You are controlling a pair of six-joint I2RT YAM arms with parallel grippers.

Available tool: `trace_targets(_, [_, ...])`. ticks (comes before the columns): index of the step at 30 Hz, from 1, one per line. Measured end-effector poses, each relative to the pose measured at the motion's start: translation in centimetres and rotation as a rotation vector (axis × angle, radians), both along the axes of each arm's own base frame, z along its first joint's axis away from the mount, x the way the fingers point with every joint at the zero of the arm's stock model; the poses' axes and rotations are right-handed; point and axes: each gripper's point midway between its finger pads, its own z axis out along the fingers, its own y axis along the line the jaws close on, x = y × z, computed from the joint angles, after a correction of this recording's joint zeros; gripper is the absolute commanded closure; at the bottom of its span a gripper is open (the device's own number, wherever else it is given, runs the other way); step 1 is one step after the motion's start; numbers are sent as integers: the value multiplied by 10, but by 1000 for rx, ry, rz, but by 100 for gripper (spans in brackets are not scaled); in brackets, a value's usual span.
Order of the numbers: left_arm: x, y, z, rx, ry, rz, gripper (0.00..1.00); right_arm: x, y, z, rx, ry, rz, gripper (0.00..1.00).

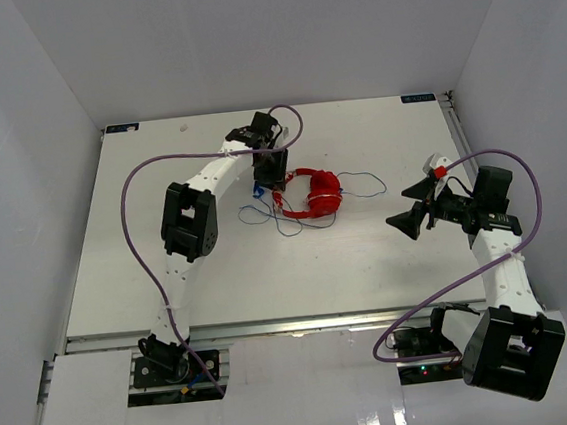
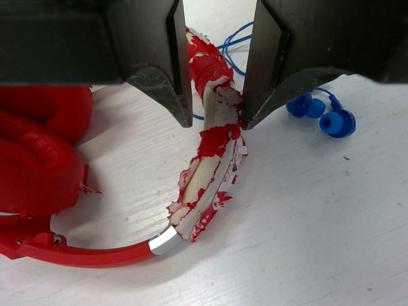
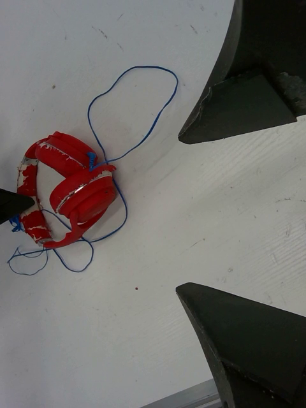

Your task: Wrap the headphones

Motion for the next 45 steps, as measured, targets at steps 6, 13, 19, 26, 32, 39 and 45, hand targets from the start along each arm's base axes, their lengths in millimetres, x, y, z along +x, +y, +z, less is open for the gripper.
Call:
trace_targets(6, [0,3,-9,32,1,-3,54,0,0,-1,0,1,0,4])
trace_targets(13, [-3,4,-14,91,-16,-1,57,0,0,-2,0,5,1,4])
trace_targets(19, [-4,3,-16,145,-42,-1,71,1,0,-2,1,6,1,4])
trace_targets(26, [-5,4,-17,175,-52,13,99,1,0,-2,1,7,1,4])
trace_targets(32, [-7,5,-14,184,-44,46,100,2,-4,-2,3,7,-12,4])
trace_targets(39, [-9,1,37,111,-96,95,100,-3,-3,-2,2,-18,18,4])
trace_targets(45, [-41,25,135,4,-237,149,100,-14,7,12,18,-65,65,5])
